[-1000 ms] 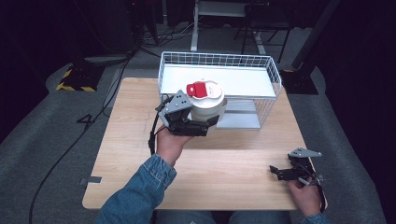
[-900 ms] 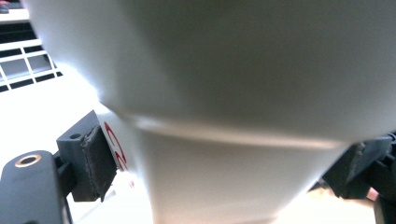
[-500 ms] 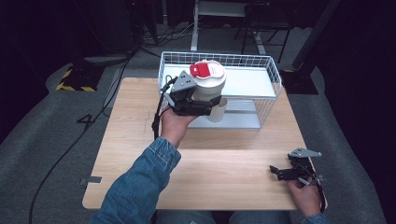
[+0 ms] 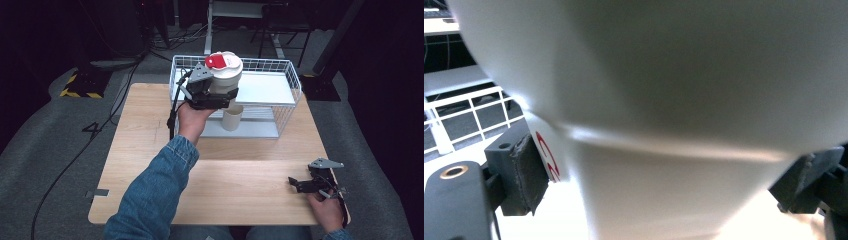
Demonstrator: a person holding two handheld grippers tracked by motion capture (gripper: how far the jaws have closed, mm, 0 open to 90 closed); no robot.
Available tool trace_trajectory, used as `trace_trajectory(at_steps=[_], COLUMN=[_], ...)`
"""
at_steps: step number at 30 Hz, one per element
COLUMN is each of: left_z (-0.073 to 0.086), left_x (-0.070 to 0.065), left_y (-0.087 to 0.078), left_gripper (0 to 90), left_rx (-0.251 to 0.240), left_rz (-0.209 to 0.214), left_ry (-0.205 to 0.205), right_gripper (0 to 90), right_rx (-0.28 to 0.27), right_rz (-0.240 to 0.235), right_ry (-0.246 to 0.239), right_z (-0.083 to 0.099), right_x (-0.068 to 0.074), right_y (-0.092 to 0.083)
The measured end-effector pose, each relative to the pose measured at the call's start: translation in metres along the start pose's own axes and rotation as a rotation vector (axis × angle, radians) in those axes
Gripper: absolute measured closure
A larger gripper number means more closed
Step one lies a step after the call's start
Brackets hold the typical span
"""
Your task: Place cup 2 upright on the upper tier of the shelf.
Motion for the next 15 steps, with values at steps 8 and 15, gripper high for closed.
trace_trajectory(at_steps=[8, 15], left_z=[-0.006, -0.008], left_x=[0.011, 0.019], left_y=[0.019, 0.036], left_gripper=[13.7, 13.7], left_rx=[0.003, 0.002], left_rz=[-0.016, -0.049], left_ry=[-0.035, -0.060], right_gripper=[0.2, 0.2], right_rx=[-0.001, -0.001], right_rz=[0.000, 0.002], right_ry=[-0.001, 0.001], right_z=[0.000, 0.000], right_x=[0.000, 0.000], right_y=[0.000, 0.000])
Point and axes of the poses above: each handheld gripper's, and its own axes: y roughly forward along the jaws, z roughly out of its underside, x roughly to its left, the point moved 1 cm from there along y, roughly forward along the jaws, and after that the axes turned 3 degrees about x, right-handed, at the moved point
